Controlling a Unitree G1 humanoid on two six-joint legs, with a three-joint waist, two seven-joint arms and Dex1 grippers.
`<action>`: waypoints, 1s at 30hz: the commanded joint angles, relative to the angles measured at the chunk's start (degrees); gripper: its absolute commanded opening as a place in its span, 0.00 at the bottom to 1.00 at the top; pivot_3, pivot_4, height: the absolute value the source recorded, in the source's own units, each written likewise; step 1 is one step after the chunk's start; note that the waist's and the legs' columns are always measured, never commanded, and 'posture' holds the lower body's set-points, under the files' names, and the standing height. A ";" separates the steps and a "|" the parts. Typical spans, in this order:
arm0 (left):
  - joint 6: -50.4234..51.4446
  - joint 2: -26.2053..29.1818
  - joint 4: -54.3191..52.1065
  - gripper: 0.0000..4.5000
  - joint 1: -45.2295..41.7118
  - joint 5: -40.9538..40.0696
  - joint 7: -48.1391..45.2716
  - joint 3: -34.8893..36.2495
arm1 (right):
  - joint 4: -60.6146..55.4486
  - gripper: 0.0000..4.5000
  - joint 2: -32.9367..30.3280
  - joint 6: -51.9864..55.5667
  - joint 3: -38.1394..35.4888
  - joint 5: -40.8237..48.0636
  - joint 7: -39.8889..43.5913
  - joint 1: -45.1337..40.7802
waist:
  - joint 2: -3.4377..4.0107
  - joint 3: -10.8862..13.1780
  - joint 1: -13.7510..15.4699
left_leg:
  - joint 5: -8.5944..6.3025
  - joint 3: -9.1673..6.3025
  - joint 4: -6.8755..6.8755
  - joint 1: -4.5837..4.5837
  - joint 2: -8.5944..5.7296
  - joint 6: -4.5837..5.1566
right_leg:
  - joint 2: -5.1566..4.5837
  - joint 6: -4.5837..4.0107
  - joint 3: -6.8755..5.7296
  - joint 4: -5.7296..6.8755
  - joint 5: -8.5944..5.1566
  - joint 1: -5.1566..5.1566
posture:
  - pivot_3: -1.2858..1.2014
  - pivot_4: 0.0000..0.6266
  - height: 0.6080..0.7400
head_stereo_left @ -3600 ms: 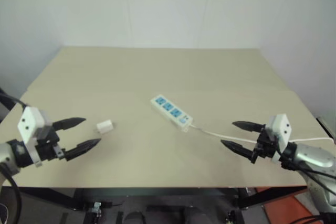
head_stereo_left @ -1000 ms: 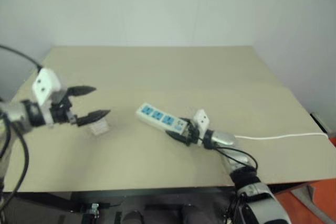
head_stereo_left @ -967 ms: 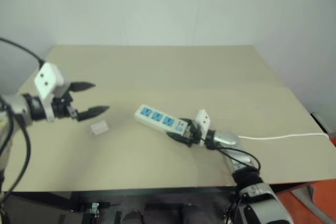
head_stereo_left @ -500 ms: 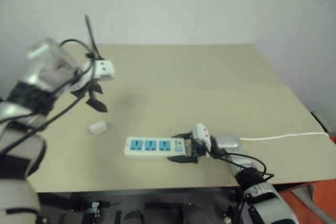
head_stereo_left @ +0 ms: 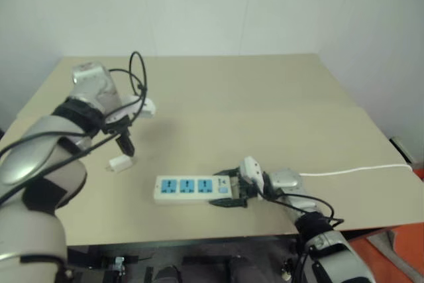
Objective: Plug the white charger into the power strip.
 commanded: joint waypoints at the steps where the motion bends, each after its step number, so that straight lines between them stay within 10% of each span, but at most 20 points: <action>1: 1.52 1.37 -1.03 1.00 0.34 -1.14 -0.21 -0.90 | -1.97 0.76 0.44 0.44 0.55 0.34 -0.19 0.33 | 0.00 0.00 0.03 | 0.00 0.00 0.01 0.00 0.00 0.00 | 0.00 0.00 0.00 0.01 0.00 0.00 | 0.52 0.24 1.00; 24: -5.69 -5.08 4.75 1.00 9.47 8.51 8.17 12.09 | -4.31 0.76 0.77 2.24 0.49 0.96 -1.71 1.38 | 0.00 0.00 0.47 | 0.01 -0.02 0.08 0.04 0.00 0.00 | 0.01 -0.03 0.00 0.11 0.02 0.02 | 0.52 0.24 1.00; 30: -6.92 -4.87 3.70 0.66 10.41 9.95 5.86 13.74 | -4.57 0.76 0.72 2.45 0.43 0.95 -2.04 1.53 | 0.00 -0.01 0.47 | 0.01 -0.02 0.08 0.05 0.00 0.00 | 0.01 -0.04 0.00 0.11 0.02 0.03 | 0.52 0.24 1.00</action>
